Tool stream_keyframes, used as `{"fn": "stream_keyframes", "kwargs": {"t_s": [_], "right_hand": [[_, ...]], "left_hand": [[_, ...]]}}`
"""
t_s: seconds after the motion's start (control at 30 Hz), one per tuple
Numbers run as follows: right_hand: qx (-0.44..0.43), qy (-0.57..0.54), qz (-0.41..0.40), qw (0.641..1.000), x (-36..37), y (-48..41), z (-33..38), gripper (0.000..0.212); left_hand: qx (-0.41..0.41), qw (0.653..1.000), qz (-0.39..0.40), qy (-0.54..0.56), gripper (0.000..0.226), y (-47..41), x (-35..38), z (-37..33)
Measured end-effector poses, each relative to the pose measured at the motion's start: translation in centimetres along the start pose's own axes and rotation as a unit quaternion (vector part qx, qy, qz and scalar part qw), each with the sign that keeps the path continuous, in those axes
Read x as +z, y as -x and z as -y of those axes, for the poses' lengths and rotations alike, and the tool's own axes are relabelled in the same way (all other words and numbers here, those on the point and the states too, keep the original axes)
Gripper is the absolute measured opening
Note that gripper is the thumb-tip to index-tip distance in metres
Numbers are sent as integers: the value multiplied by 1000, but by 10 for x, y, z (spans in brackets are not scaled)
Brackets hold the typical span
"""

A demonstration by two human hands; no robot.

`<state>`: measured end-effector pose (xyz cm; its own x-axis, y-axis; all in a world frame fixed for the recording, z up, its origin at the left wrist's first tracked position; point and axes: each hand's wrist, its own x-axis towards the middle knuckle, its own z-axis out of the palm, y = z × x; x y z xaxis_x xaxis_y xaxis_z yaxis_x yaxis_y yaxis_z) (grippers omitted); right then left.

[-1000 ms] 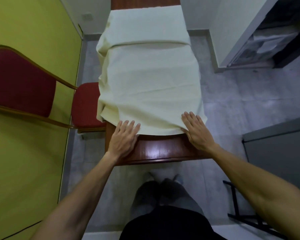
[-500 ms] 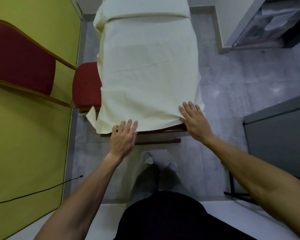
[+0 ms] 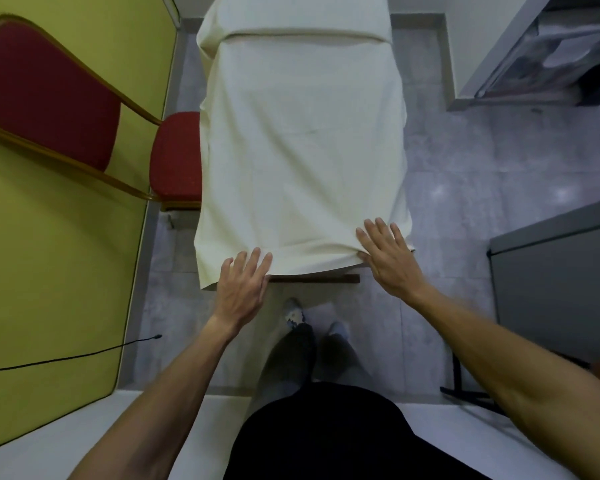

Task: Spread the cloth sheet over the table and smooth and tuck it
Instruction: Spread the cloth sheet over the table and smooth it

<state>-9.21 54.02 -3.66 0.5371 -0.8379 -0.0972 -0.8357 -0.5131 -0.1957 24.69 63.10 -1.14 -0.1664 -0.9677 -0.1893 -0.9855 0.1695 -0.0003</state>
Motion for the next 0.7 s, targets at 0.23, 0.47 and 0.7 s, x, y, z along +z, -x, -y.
{"fn": "stream_keyframes", "kwargs": {"t_s": [0.23, 0.47, 0.7], "right_hand": [[20, 17, 60, 998, 19, 9, 11, 61], [60, -21, -16, 998, -3, -11, -12, 74], [205, -139, -28, 968, 3, -41, -53, 82]], "left_hand": [[24, 998, 57, 22, 56, 6, 12, 14], [71, 997, 16, 40, 85, -40, -9, 13], [117, 990, 0, 75, 80, -123, -17, -27]]}}
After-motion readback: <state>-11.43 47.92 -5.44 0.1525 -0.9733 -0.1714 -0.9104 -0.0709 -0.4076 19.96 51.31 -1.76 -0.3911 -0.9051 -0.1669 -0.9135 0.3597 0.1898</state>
